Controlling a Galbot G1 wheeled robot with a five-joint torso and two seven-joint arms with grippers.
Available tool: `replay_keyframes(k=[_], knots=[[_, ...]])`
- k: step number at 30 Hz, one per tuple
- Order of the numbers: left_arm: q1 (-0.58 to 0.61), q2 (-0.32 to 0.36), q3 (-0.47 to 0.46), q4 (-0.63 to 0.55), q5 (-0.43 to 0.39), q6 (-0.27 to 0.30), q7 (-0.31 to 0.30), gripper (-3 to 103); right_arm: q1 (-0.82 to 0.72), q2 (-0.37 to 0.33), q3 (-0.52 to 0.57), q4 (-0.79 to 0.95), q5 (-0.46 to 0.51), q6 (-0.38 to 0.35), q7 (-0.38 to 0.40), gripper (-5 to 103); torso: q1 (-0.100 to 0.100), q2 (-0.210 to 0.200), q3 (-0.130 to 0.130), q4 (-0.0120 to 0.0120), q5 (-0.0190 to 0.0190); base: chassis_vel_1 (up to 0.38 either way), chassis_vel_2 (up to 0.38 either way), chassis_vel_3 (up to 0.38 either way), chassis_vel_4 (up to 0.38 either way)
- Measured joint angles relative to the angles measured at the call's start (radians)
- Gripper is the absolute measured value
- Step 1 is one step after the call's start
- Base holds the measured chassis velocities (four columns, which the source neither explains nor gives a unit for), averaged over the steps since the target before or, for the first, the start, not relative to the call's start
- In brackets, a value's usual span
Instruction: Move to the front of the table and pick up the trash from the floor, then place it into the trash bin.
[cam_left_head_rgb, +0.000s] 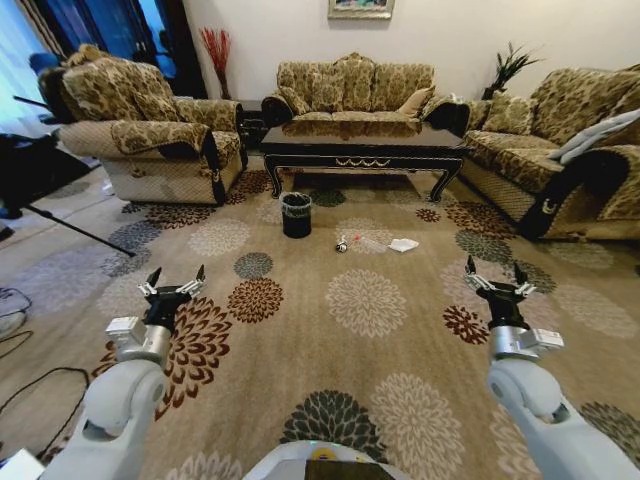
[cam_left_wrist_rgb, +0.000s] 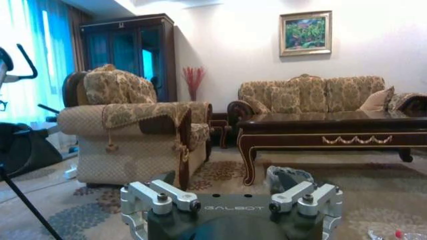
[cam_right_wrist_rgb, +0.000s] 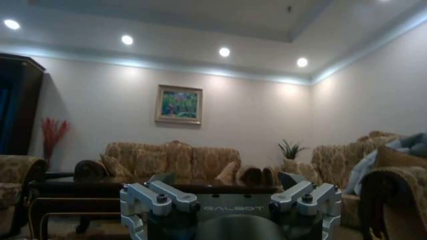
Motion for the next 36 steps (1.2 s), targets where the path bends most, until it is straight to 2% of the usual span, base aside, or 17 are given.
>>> replay_keyframes(k=[18, 32, 36], knots=[[0.001, -0.006, 0.002, -0.003, 0.005, -0.001, 0.002, 100, 0.001, 0.003, 0.000, -0.030, -0.025, 0.059, -0.044, 100, -0.018, -0.072, -0.054, 0.0001, 0.0001, 0.000, 0.000, 0.000, 0.000], [-0.005, -0.006, 0.007, 0.010, 0.007, -0.007, 0.005, 100, 0.009, 0.002, -0.006, -0.045, -0.028, 0.059, -0.042, 100, -0.031, -0.125, -0.094, 0.0000, 0.0000, 0.000, 0.000, 0.000, 0.000], [-0.006, -0.006, 0.009, 0.013, 0.006, -0.027, 0.009, 100, 0.003, 0.000, -0.007, -0.038, 0.015, 0.059, -0.051, 100, -0.034, -0.133, -0.099, 0.0000, 0.0001, 0.000, 0.000, 0.000, 0.000]])
